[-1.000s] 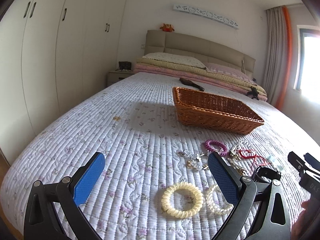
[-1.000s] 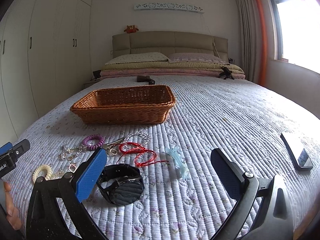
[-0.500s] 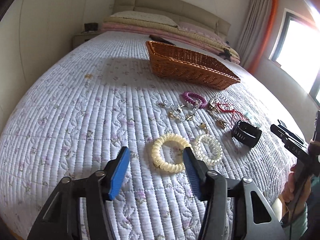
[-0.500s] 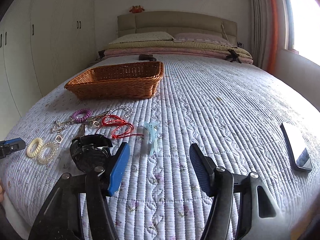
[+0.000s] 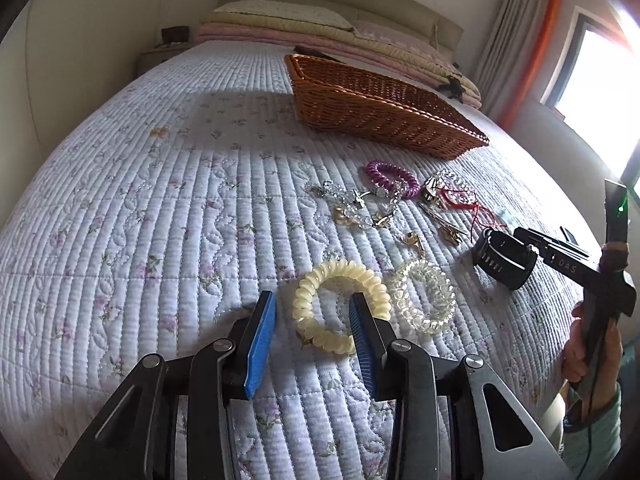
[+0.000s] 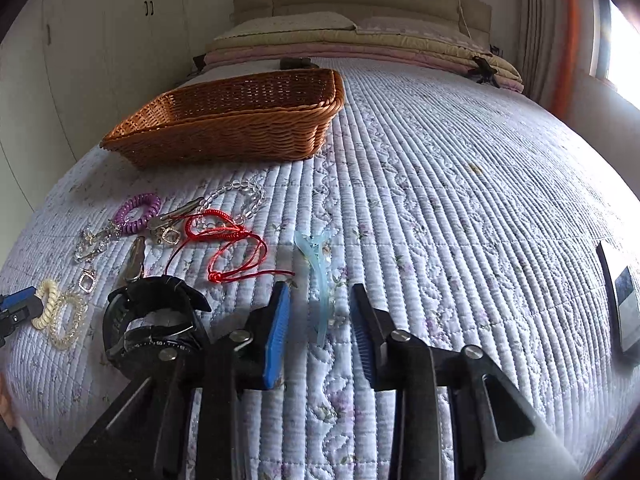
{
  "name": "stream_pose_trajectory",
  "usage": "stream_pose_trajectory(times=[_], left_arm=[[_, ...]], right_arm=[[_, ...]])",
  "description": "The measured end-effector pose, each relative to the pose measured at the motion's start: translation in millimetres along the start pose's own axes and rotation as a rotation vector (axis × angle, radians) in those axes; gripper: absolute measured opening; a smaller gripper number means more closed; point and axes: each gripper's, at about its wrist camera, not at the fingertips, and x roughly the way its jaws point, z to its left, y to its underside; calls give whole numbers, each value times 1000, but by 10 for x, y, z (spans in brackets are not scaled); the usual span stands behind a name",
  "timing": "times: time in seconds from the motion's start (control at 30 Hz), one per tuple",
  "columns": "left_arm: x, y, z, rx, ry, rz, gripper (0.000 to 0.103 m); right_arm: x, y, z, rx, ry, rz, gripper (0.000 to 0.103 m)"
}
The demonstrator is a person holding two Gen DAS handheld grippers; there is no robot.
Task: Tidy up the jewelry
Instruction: 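Grasp the cream coil hair tie with the left tool while the right tool grasps the light blue clip, then carry both items over the wicker basket and open both tools to drop them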
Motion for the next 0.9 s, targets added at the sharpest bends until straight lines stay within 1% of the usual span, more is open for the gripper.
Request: stream_pose_trajectory(times=[0.03, 0.07, 0.1, 0.13, 0.17, 0.2, 0.3, 0.4, 0.43, 0.5, 0.63, 0.77, 0.83, 0.9], left_arm=[[18, -5, -20, 10, -14, 4, 38], [32, -8, -42, 20, -30, 8, 36], [44, -11, -69, 32, -50, 8, 30], [62, -13, -96, 43, -71, 9, 25], [77, -14, -116, 50, -83, 10, 17], [82, -14, -132, 56, -86, 5, 14], [70, -4, -153, 68, -88, -13, 11], [14, -15, -138, 51, -37, -48, 11], [-12, -36, -145, 48, -31, -60, 11], [-115, -115, -173, 52, -7, -105, 11], [-375, -438, -311, 92, 15, -205, 11], [-470, -985, -453, 121, 36, -279, 11], [-399, -1313, -487, 118, 44, -280, 11], [-251, -1614, -506, 98, 64, -276, 11]], right_arm=[[30, -6, 10, -1, -1, 7, 28], [51, -10, 18, -4, 2, 10, 19], [55, -7, 26, -8, 0, 8, 14], [54, -5, 30, -13, 3, 2, 12], [46, -1, 36, -17, 8, -3, 11], [48, 5, 50, -22, 13, -6, 11], [24, 11, 62, -24, 18, -21, 11], [-42, 6, 40, -13, 14, -44, 11], [-77, 0, 33, -10, 9, -53, 11], [-161, -26, 25, -4, 3, -75, 11], [-373, -247, 104, -27, -16, -138, 11], [-468, -700, 305, -80, -26, -200, 11], [-428, -991, 388, -95, -38, -226, 10], [-307, -1282, 449, -94, -47, -230, 10]])
